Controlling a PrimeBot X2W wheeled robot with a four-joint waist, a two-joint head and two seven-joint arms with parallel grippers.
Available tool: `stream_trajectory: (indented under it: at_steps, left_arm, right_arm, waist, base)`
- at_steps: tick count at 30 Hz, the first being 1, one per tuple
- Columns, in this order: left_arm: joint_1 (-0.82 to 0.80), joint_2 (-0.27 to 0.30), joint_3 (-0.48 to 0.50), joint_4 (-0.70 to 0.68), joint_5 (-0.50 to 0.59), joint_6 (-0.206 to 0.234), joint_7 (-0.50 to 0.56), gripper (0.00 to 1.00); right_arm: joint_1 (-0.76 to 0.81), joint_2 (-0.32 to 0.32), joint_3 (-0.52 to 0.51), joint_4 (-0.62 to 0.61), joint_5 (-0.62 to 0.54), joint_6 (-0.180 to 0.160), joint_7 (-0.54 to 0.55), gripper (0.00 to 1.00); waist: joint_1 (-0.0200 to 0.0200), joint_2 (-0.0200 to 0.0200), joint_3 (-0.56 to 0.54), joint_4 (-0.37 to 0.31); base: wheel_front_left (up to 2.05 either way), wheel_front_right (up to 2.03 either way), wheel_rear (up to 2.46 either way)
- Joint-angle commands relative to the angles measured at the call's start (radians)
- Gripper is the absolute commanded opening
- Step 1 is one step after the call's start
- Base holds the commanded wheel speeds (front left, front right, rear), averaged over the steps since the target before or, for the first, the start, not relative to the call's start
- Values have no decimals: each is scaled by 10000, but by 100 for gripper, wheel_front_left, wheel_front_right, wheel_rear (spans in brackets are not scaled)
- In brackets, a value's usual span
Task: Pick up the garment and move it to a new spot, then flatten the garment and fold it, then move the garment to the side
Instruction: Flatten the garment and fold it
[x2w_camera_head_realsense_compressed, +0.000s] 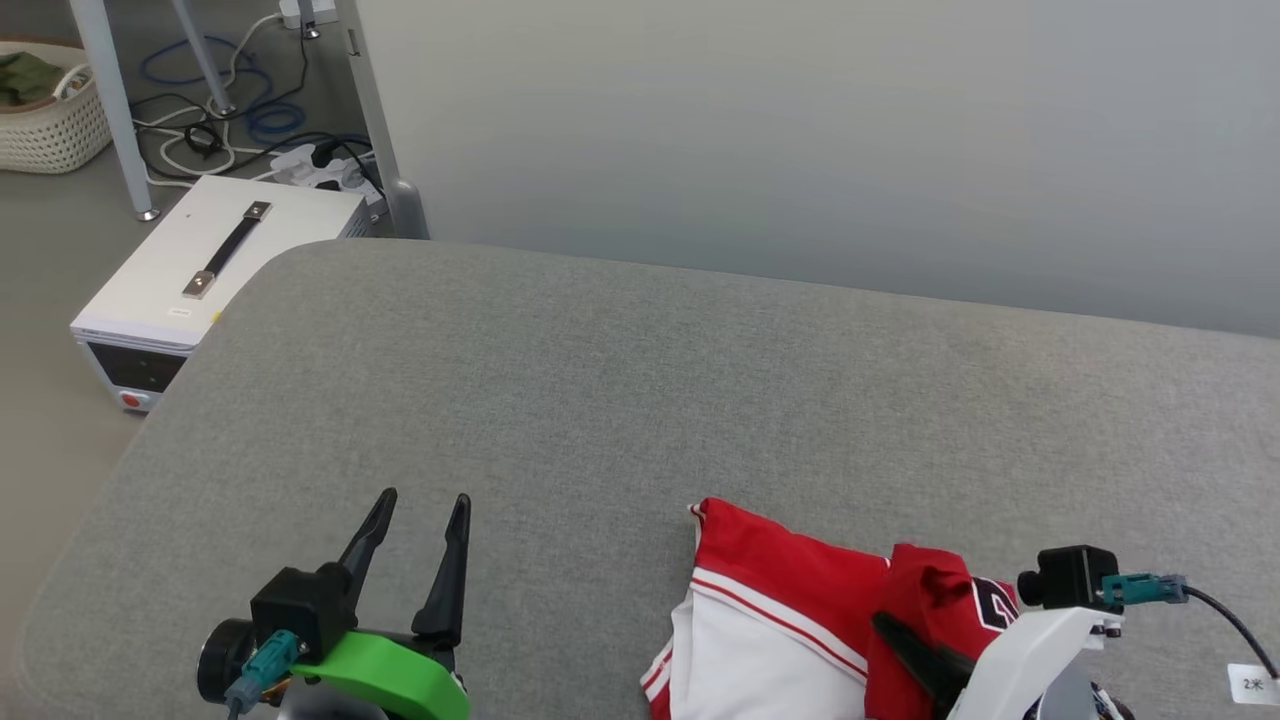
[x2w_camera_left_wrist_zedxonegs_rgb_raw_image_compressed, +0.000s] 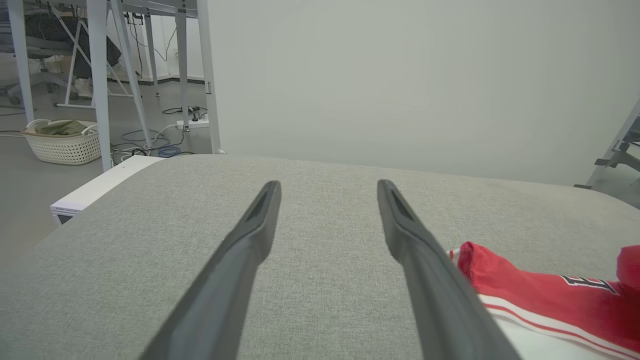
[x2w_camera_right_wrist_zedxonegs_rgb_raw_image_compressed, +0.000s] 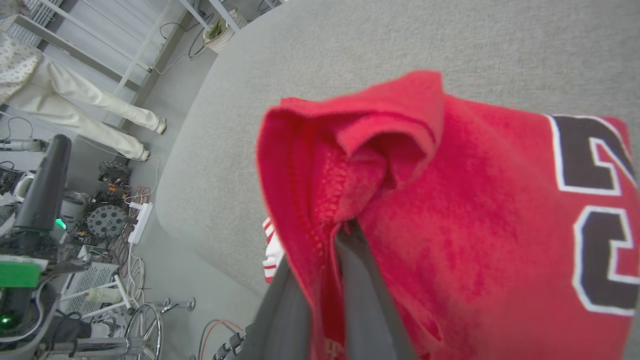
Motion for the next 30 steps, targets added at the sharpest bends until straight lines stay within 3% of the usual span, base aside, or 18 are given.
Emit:
stream_trajectory:
  at_steps: [1, 12, 20, 21, 22, 23, 24, 30]
  left_arm:
    - [35, 72, -1, 21, -37, -56, -59, 100]
    - [-85, 59, -161, 91, -68, -57, -59, 100]
    - [-238, 65, -229, 191, -129, -57, -59, 100]
    - [-257, 65, -226, 201, -135, -57, -59, 100]
    - [-266, 67, -225, 206, -141, -57, -59, 100]
    - [-275, 68, -222, 211, -146, -57, -59, 100]
    - [-278, 71, -222, 218, -150, -57, -59, 100]
    - [-244, 80, -180, 357, -213, -57, -59, 100]
  right_arm:
    - [-164, 34, 166, 139, 243, -6, -186, 0]
    - [-1221, 43, 1473, 1772, 277, -6, -1714, 0]
    - [-1830, 44, 1785, 3221, 287, -6, -2355, 0]
    - [-1914, 44, 1779, 3426, 316, -6, -2463, 8]
    - [-1981, 44, 1800, 3569, 335, -6, -2539, 42]
    - [-2066, 44, 1842, 3741, 349, -6, -2635, 93]
    - [-2130, 44, 1888, 3866, 380, -6, -2698, 100]
    - [-2453, 44, 2737, 3992, 1275, -6, -2860, 100]
  waist:
    - [0, 0, 19, 136]
    - [0, 0, 287, 693]
    - [0, 0, 496, 1034]
    - [0, 0, 517, 1067]
    - [0, 0, 531, 1086]
    - [0, 0, 548, 1108]
    - [0, 0, 555, 1121]
    - [0, 0, 493, 1102]
  base:
    - [0, 0, 0]
    - [0, 0, 0]
    - [0, 0, 0]
    - [0, 0, 0]
    - [0, 0, 0]
    - [0, 0, 0]
    - [0, 0, 0]
    - [0, 0, 0]
